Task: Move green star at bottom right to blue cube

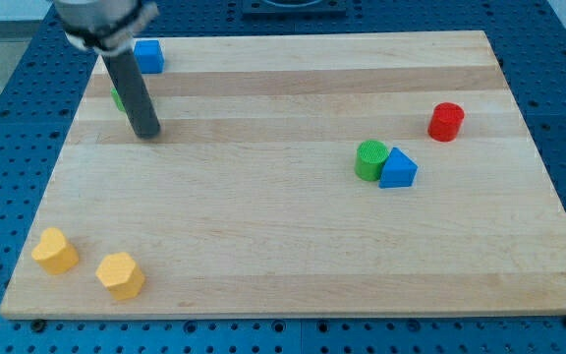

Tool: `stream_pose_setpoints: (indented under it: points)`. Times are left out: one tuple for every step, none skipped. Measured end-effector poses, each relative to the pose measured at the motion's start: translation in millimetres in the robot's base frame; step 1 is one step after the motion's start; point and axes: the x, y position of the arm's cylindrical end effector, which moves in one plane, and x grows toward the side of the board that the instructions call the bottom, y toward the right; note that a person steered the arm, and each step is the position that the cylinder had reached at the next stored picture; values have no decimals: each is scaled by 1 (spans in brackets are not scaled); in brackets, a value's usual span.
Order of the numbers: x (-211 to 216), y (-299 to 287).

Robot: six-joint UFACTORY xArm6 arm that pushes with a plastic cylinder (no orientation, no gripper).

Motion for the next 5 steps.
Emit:
stream_pose_setpoints:
  points:
    - [-7, -40]
    - [-37, -91]
    - [-75, -75]
    - [-92, -52]
    - [-95, -49]
